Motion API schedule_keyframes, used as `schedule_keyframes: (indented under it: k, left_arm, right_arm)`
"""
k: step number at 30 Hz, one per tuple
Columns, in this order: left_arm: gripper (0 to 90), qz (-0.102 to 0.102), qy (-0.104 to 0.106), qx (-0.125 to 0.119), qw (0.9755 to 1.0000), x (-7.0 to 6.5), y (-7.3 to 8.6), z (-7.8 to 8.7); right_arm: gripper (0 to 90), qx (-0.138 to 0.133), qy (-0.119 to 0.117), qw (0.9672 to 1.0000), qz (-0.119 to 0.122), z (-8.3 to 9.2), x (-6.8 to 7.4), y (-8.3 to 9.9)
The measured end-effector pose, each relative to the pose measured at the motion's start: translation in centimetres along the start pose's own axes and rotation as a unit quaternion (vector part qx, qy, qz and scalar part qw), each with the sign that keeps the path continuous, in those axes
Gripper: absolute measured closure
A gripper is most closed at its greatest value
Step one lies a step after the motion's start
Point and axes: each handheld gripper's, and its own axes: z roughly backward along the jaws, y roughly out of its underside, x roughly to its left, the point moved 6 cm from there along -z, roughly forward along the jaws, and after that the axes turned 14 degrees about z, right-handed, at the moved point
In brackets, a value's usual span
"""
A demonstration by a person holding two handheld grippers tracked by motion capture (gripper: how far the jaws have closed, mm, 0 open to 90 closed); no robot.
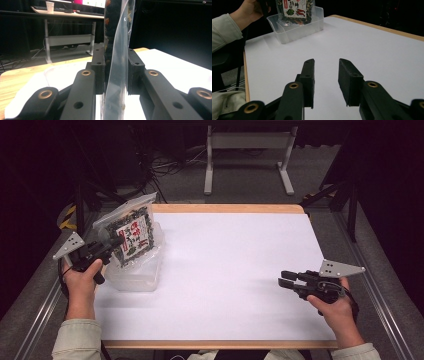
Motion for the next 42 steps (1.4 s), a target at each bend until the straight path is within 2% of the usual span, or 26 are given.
schedule_keyframes:
  k: [6, 12, 17, 21, 26, 29, 31, 34, 35, 37, 40, 42]
  left_arm:
    - [73.5, 0.006, -0.002, 0.002, 1.0, 0.2, 0.4, 0.2]
    - [73.2, 0.025, -0.011, 0.017, 0.9995, 0.9, 1.4, 1.0]
    - [72.9, 0.024, -0.018, 0.03, 0.9991, 0.9, 1.7, 0.9]
    - [72.7, 0.028, -0.027, 0.036, 0.9986, 1.1, 1.9, 1.1]
    - [69.5, 0.035, -0.058, 0.044, 0.9968, 1.9, 2.0, 1.4]
    - [68.7, 0.029, -0.061, 0.049, 0.9965, 1.9, 1.9, 1.4]
    - [67.5, 0.026, -0.067, 0.048, 0.9963, 1.9, 1.9, 1.5]
    - [61.9, 0.03, -0.089, 0.033, 0.9951, 2.3, 1.5, 1.7]
    - [55.6, 0.033, -0.087, 0.025, 0.9954, 2.3, 1.3, 1.8]
    - [50.2, 0.035, -0.076, 0.007, 0.9964, 2.2, 1.0, 2.0]
    - [43.8, 0.032, -0.075, -0.002, 0.9967, 2.1, 0.8, 2.2]
    - [40.6, 0.037, -0.067, -0.011, 0.997, 1.9, 0.7, 2.3]
  right_arm:
    - [66.7, 0.001, -0.001, 1.0, 0.001, 0.0, 0.1, 0.0]
    - [66.6, 0.001, -0.001, 1.0, 0.001, 0.0, 0.1, 0.0]
    - [66.4, 0.003, -0.005, 1.0, 0.002, -0.4, 0.2, -0.1]
    - [66.3, 0.001, -0.007, 1.0, 0.004, -0.5, 0.2, -0.2]
    - [66.3, -0.001, -0.009, 0.9999, 0.006, -0.6, 0.3, -0.3]
    - [66.2, 0.0, -0.01, 0.9999, 0.007, -0.7, 0.2, -0.2]
    - [66.1, 0.0, -0.01, 0.9999, 0.006, -0.8, 0.1, -0.2]
    - [65.6, 0.0, -0.01, 0.9999, 0.006, -0.8, 0.0, -0.1]
    - [65.5, 0.001, -0.01, 0.9999, 0.005, -0.9, 0.0, -0.1]
    - [65.3, 0.001, -0.01, 0.9999, 0.004, -0.9, 0.0, -0.1]
    - [65.0, 0.0, -0.011, 0.9999, 0.006, -1.0, 0.0, -0.1]
    - [64.8, 0.0, -0.012, 0.9999, 0.006, -1.1, 0.0, -0.1]
